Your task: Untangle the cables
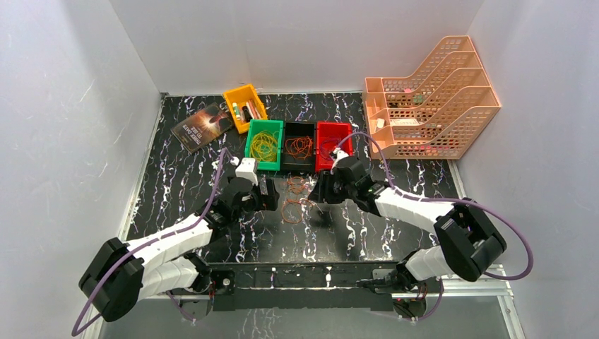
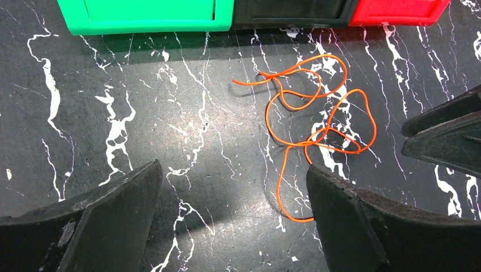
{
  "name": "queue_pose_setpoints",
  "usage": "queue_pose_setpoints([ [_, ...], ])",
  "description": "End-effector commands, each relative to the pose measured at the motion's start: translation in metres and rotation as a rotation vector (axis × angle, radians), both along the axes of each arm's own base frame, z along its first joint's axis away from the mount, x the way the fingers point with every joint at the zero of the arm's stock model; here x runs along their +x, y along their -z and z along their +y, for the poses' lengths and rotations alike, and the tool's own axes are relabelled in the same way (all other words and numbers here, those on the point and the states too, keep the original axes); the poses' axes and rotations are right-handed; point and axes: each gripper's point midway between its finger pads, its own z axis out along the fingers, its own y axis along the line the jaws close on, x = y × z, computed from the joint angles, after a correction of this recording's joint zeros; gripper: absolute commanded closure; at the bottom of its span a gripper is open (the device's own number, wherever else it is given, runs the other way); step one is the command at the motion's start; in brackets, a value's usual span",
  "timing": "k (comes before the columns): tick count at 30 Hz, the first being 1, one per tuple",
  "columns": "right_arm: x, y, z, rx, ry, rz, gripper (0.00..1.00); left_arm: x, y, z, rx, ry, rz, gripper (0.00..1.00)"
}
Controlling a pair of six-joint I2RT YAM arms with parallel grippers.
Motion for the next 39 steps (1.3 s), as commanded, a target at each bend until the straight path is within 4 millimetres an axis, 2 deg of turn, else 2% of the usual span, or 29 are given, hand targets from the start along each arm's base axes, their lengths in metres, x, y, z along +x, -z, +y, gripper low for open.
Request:
queue_pose_setpoints([
  [1, 0.014, -0.034, 0.019, 0.195, 0.066, -0.087, 0.48, 0.007, -0.020, -0.008, -0.016, 0.024, -0.044, 0.02],
  [5, 0.015, -0.026, 0.019, 0.206, 0.084, -0.087, 0.49, 0.007, -0.018, -0.010, -0.018, 0.030, -0.036, 0.02],
  [9, 0.018, -0.013, 0.020, 0.201, 0.109, -0.075, 0.55, 0.006, -0.019, -0.011, -0.032, 0.034, -0.036, 0.02],
  [16, 0.018, -0.001, 0.042, 0.257, 0.073, -0.063, 0.57, 0.009, -0.027, -0.006, -0.026, 0.012, -0.066, 0.02],
  [18, 0.018, 0.000, 0.049, 0.264, 0.056, -0.067, 0.63, 0.009, -0.028, -0.005, -0.027, 0.008, -0.075, 0.02],
  [21, 0.017, 0.000, 0.054, 0.248, 0.038, -0.094, 0.79, 0.011, -0.033, -0.006, -0.025, 0.022, -0.109, 0.03],
  [25, 0.016, -0.005, 0.046, 0.186, 0.034, -0.154, 0.92, 0.014, -0.051, -0.004, -0.040, 0.029, -0.186, 0.03],
  [30, 0.014, -0.029, 0.030, 0.094, -0.014, -0.244, 1.00, 0.012, -0.082, -0.011, -0.092, 0.101, -0.333, 0.03],
  [35, 0.008, -0.083, 0.020, 0.081, -0.066, -0.342, 1.00, 0.011, -0.130, -0.001, -0.121, 0.109, -0.592, 0.02],
  [39, 0.001, -0.127, 0.024, 0.080, -0.169, -0.406, 1.00, 0.004, -0.164, -0.003, -0.132, 0.165, -0.736, 0.04],
])
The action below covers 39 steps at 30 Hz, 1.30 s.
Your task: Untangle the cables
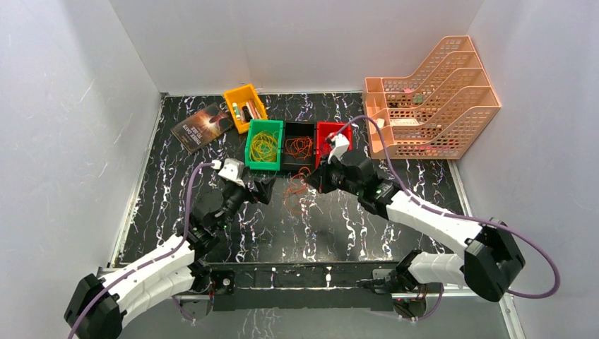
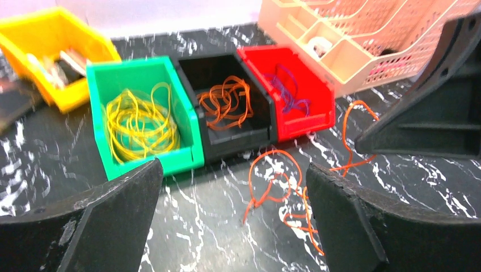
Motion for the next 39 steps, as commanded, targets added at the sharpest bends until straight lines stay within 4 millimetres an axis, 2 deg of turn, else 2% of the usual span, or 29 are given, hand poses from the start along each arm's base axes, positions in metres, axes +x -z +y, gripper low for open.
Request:
queue_pose_setpoints([
  [1, -0.003, -0.058, 0.002, -0.041, -0.112, -0.132, 1.00, -0.006, -0.068, -0.008, -0.016, 0.084, -0.265, 0.04],
  [5, -0.001, -0.084, 0.003, -0.067, -0.148, -0.183, 1.00, -0.028, -0.097, -0.034, 0.028, 0.281, -0.369, 0.04],
  [10, 0.002, -0.115, 0.003, -0.056, -0.153, -0.233, 1.00, -0.054, -0.106, -0.061, 0.054, 0.501, -0.417, 0.05],
  [16, -0.010, -0.142, 0.015, 0.034, -0.214, -0.228, 1.00, -0.045, -0.101, -0.075, 0.049, 0.526, -0.415, 0.03],
  [20, -0.018, -0.152, 0.025, 0.096, -0.263, -0.207, 1.00, -0.037, -0.102, -0.086, 0.032, 0.538, -0.422, 0.03],
  [24, -0.023, -0.159, 0.033, 0.149, -0.301, -0.191, 1.00, -0.039, -0.101, -0.103, 0.004, 0.625, -0.408, 0.06],
  [29, -0.028, -0.179, 0.039, 0.210, -0.328, -0.206, 1.00, -0.038, -0.080, -0.119, -0.003, 0.689, -0.353, 0.18],
  [34, -0.028, -0.204, 0.032, 0.245, -0.294, -0.258, 1.00, -0.037, -0.052, -0.125, 0.015, 0.714, -0.277, 0.44],
  [36, -0.028, -0.214, 0.025, 0.257, -0.261, -0.286, 1.00, -0.036, -0.041, -0.121, 0.007, 0.687, -0.235, 0.51],
  [37, -0.027, -0.219, 0.021, 0.265, -0.243, -0.301, 1.00, -0.035, -0.038, -0.119, 0.002, 0.675, -0.218, 0.56],
  [38, -0.027, -0.224, 0.017, 0.273, -0.227, -0.316, 1.00, -0.035, -0.033, -0.118, -0.001, 0.664, -0.200, 0.70],
  [39, -0.028, -0.230, 0.014, 0.282, -0.213, -0.332, 1.00, -0.034, -0.028, -0.116, -0.004, 0.650, -0.182, 0.77],
])
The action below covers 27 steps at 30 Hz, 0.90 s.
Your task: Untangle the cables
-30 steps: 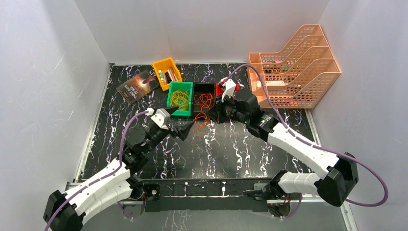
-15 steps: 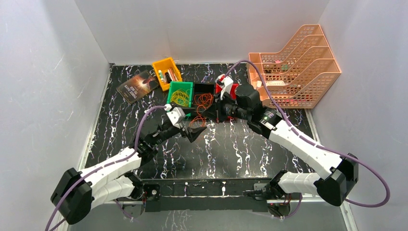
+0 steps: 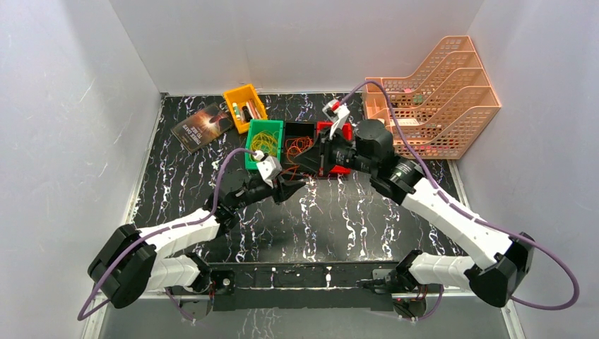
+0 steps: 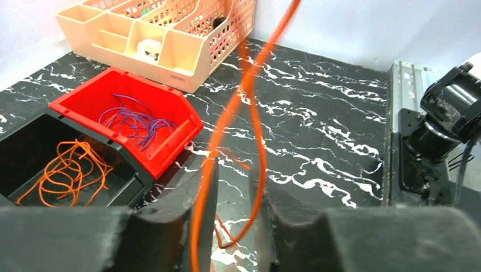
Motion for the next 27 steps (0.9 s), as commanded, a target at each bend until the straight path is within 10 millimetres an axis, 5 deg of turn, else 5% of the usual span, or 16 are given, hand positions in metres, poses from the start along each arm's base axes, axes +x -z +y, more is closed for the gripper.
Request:
queue_pose_setpoints([
  [1, -0.002, -0.077, -0.018, 0.166, 0.071, -0.156, 1.00, -0.003, -0.003, 0.005, -0.050, -0.030, 0.020, 0.87],
  [3, -0.004, -0.091, -0.024, 0.189, 0.087, -0.186, 1.00, -0.002, 0.008, 0.008, -0.045, -0.055, 0.063, 0.96],
  [17, -0.005, -0.181, -0.064, 0.251, 0.217, -0.439, 1.00, -0.010, 0.063, 0.020, 0.014, -0.098, 0.220, 0.97],
  [27, -0.005, -0.202, -0.084, 0.254, 0.293, -0.515, 1.00, -0.009, 0.072, 0.020, 0.029, -0.108, 0.248, 0.87],
])
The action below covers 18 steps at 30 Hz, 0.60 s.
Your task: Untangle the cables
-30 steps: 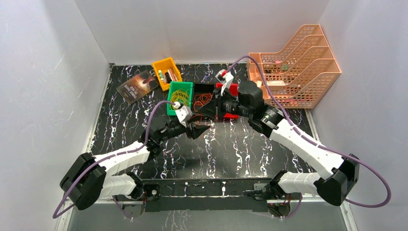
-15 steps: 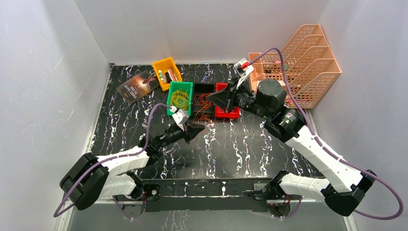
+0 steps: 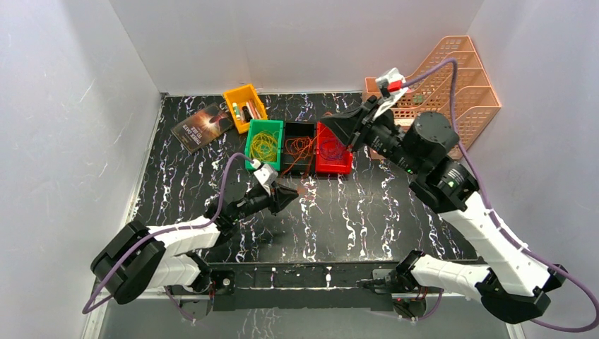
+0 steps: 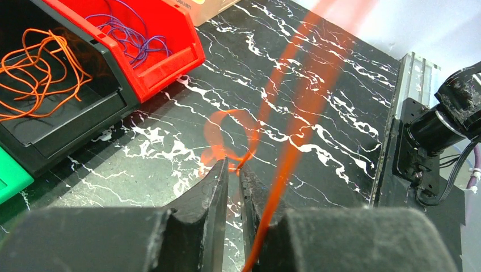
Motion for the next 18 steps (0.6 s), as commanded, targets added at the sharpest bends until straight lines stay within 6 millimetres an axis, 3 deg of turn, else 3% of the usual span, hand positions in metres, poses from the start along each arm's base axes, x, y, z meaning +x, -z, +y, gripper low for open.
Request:
queue_pose_setpoints([
  [1, -0.007, -0.057, -0.024, 0.109, 0.065, -0.147, 1.00, -0.001, 0.005, 0.000, 0.008, -0.003, 0.010, 0.87],
  [7, -0.007, -0.064, -0.031, 0.110, 0.092, -0.167, 1.00, 0.000, 0.012, 0.001, 0.025, -0.009, 0.032, 0.86],
  [10, -0.005, -0.066, -0.032, 0.103, 0.100, -0.177, 1.00, 0.003, 0.017, 0.004, 0.033, -0.038, 0.051, 0.79],
  [12, -0.003, -0.065, -0.029, 0.091, 0.102, -0.177, 1.00, 0.005, 0.020, 0.007, 0.036, -0.063, 0.065, 0.63],
  [13, 0.000, -0.063, -0.028, 0.083, 0.106, -0.175, 1.00, 0.007, 0.022, 0.010, 0.038, -0.090, 0.077, 0.49],
  [14, 0.002, -0.060, -0.026, 0.074, 0.108, -0.172, 1.00, 0.011, 0.024, 0.014, 0.035, -0.129, 0.098, 0.27],
  [15, 0.005, -0.058, -0.025, 0.068, 0.114, -0.168, 1.00, 0.014, 0.027, 0.018, 0.036, -0.166, 0.115, 0.16],
  [18, 0.017, -0.050, -0.023, 0.049, 0.151, -0.146, 1.00, 0.023, 0.034, 0.033, 0.036, -0.277, 0.142, 0.03],
])
